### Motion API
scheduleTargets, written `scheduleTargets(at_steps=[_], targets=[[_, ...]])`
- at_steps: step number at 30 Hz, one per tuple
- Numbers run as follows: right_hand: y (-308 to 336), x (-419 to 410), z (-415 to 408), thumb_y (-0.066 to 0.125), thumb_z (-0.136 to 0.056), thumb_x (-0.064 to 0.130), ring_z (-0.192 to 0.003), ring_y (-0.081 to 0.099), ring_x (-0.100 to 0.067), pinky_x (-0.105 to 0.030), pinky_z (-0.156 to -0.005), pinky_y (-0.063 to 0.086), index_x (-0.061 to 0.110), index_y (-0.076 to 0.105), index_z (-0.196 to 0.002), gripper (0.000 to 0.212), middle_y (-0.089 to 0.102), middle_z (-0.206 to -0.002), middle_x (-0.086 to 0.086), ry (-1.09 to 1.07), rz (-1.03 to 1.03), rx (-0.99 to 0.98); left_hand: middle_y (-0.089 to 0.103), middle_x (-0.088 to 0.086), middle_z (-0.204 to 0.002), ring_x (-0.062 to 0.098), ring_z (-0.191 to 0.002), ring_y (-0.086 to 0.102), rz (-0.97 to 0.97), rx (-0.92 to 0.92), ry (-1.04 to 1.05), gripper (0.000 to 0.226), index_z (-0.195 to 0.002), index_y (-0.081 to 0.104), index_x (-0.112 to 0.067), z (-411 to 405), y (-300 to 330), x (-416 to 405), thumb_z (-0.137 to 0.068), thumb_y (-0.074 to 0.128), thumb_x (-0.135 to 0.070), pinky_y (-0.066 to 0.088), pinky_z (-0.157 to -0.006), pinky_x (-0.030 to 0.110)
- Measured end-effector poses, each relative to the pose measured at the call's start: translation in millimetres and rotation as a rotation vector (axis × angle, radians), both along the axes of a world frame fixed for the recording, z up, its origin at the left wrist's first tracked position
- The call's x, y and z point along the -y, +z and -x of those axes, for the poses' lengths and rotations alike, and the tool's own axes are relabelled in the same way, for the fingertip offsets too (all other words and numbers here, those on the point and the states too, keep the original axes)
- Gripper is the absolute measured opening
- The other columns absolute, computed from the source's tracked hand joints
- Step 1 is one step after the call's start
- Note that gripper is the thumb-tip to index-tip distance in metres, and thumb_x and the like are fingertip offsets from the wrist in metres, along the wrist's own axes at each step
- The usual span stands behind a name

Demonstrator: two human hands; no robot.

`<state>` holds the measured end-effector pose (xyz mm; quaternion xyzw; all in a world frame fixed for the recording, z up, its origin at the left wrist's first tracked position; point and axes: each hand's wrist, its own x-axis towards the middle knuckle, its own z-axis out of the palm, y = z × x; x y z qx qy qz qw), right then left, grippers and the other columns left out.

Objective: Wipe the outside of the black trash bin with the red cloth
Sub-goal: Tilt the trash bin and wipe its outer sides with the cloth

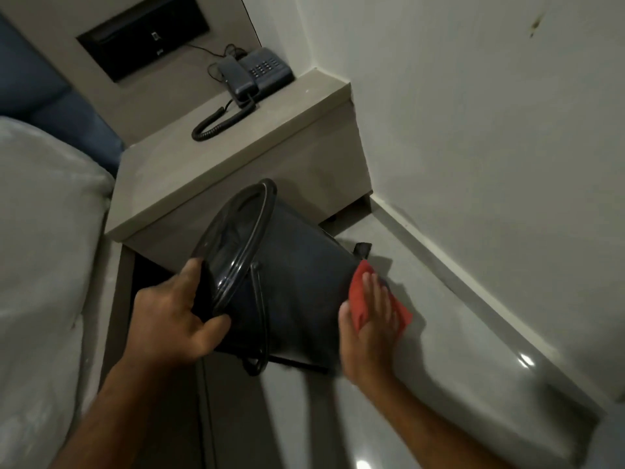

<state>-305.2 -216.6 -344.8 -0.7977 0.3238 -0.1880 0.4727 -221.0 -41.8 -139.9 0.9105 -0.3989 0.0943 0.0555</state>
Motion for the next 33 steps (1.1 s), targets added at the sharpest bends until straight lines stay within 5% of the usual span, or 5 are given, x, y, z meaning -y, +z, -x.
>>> scheduleTargets(at_steps=[3, 9, 15, 20, 33], targets=[[40, 39, -23, 0.042, -0.1, 0.05, -0.123, 0.06, -0.027, -0.048, -0.107, 0.045, 0.036, 0.063, -0.116, 0.03, 0.067, -0.117, 0.002, 0.05, -0.516, 0.223, 0.067, 0.016, -0.078, 0.014, -0.057, 0.052, -0.025, 0.035, -0.031, 0.076, -0.119, 0.056, 0.016, -1, -12, -8, -0.077, 0.047, -0.046, 0.036, -0.057, 0.012], [39, 20, -19, 0.038, -0.104, 0.053, -0.142, 0.041, -0.007, -0.038, -0.113, 0.04, 0.048, 0.031, -0.152, 0.048, 0.043, -0.153, 0.024, 0.158, -0.288, 0.687, 0.062, 0.035, -0.119, 0.045, -0.103, 0.066, -0.116, 0.136, -0.145, 0.076, -0.129, 0.046, 0.015, 2, -23, 10, -0.083, 0.046, -0.046, 0.05, -0.084, 0.039], [-47, 24, 14, 0.04, -0.105, 0.043, -0.14, 0.044, -0.025, -0.05, -0.117, 0.036, 0.05, 0.048, -0.137, 0.034, 0.049, -0.153, -0.001, -0.028, -0.929, 0.213, 0.057, 0.034, -0.128, 0.043, -0.122, 0.053, -0.145, 0.117, -0.204, 0.078, -0.126, 0.05, 0.016, 11, -31, 22, -0.07, 0.055, -0.039, 0.045, -0.098, 0.055], [-10, 41, -10, 0.043, -0.098, 0.057, -0.132, 0.05, -0.02, -0.033, -0.104, 0.042, 0.021, 0.045, -0.149, 0.062, 0.054, -0.146, -0.001, -0.041, -0.998, 0.349, 0.045, 0.028, -0.142, 0.037, -0.135, 0.042, -0.096, 0.066, -0.188, 0.083, -0.137, 0.038, 0.01, 8, -36, -1, -0.077, 0.051, -0.045, 0.024, -0.12, 0.032], [3, 81, 1, 0.035, -0.103, 0.053, -0.141, 0.04, -0.038, -0.052, -0.115, 0.034, 0.016, 0.031, -0.155, 0.064, 0.04, -0.157, -0.019, -0.259, -1.051, 0.324, 0.011, 0.0, -0.162, 0.026, -0.149, 0.014, -0.121, -0.187, -0.023, 0.104, -0.153, 0.005, -0.033, -7, -9, -19, -0.063, 0.058, -0.04, 0.029, -0.113, 0.053]])
